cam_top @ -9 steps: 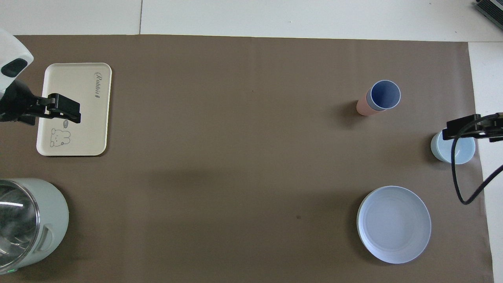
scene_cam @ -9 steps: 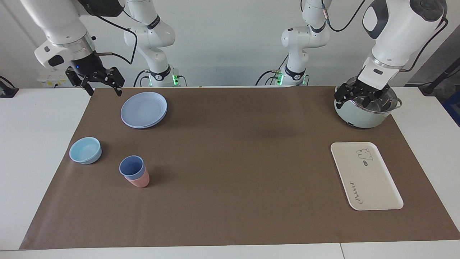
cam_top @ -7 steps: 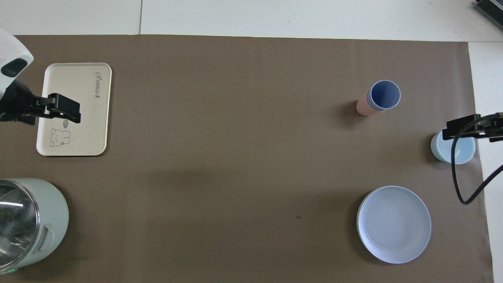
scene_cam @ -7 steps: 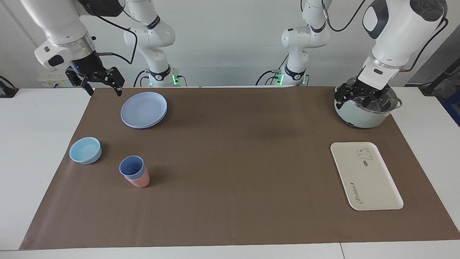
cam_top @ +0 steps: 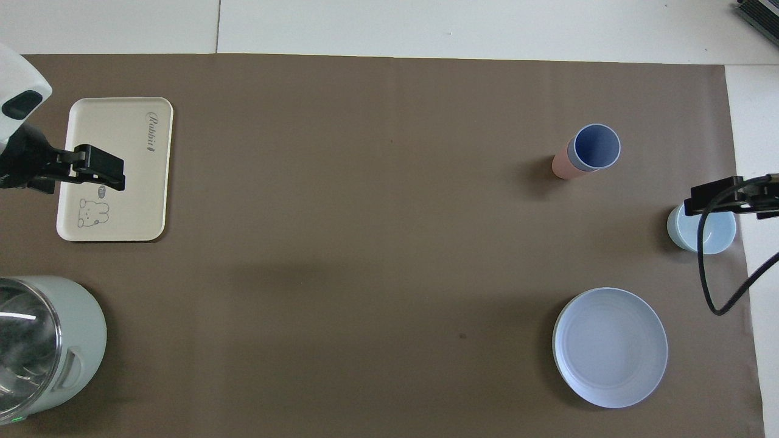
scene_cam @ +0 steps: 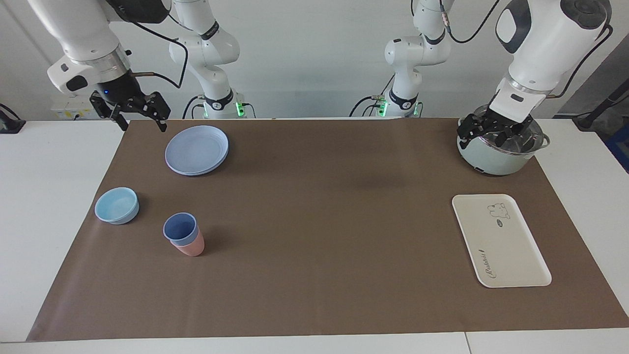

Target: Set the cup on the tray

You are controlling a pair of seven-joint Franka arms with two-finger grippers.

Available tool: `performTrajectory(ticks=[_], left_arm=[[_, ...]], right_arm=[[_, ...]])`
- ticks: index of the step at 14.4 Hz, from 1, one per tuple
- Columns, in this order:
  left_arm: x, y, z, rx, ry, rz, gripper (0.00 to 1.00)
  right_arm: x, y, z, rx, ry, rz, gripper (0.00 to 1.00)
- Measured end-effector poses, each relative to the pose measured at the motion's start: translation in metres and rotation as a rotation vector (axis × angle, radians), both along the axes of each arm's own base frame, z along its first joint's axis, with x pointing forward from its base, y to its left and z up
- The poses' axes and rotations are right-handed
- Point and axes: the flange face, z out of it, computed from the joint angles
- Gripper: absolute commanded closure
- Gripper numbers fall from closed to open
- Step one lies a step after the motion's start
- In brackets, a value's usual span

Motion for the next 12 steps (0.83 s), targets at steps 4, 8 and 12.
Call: performTrajectory(ticks=[4,8,12], left_arm=[[0.000,0.000,0.000,0.000,0.000,0.000,0.00],[0.000,0.000,0.000,0.000,0.000,0.000,0.00],[0.000,0.000,0.000,0.000,0.000,0.000,0.00]], right_arm=[[0.001,0.000,-0.006,0.000,-0.013,0.009,0.00],[0.006,-0.015,-0.023,0.004,-0.093,0.187,0.00],[0.011,-0.063,-0.055,0.077,-0.243,0.419,0.00]])
